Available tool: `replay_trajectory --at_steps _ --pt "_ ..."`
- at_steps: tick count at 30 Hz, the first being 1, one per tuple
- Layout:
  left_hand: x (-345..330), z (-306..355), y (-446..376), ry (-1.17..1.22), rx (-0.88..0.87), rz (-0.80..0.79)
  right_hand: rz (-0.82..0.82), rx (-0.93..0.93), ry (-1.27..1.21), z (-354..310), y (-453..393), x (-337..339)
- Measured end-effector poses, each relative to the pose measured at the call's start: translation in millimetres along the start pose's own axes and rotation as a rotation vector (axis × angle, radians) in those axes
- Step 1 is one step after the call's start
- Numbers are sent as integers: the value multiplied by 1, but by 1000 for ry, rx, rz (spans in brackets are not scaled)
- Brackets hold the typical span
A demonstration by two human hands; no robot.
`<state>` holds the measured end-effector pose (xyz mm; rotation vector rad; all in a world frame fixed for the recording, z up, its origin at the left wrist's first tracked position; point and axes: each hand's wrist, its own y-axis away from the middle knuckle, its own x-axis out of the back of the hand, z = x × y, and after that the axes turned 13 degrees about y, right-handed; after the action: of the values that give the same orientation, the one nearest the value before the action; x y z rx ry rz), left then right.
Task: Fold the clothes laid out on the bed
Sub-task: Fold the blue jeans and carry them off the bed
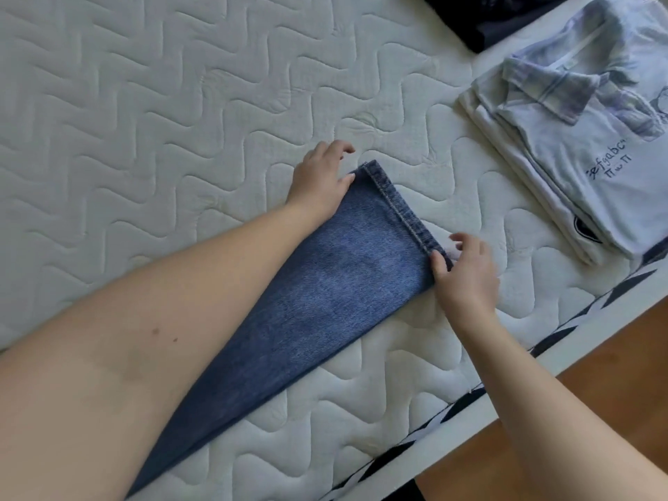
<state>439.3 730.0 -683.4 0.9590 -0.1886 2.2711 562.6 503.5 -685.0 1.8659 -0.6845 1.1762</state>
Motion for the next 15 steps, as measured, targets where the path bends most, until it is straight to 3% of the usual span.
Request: replay_trajectory --at_steps 3,5,12,15 --pt "22 -20 35 -67 -76 18 199 146 -1 -25 28 -8" --pt "38 -34 64 -62 -75 66 226 309 15 -50 56 -21" --pt "96 -98 222 -40 206 493 -17 732 134 -136 161 -93" --pt "105 -136 312 -111 228 532 -113 891 233 -161 193 -120"
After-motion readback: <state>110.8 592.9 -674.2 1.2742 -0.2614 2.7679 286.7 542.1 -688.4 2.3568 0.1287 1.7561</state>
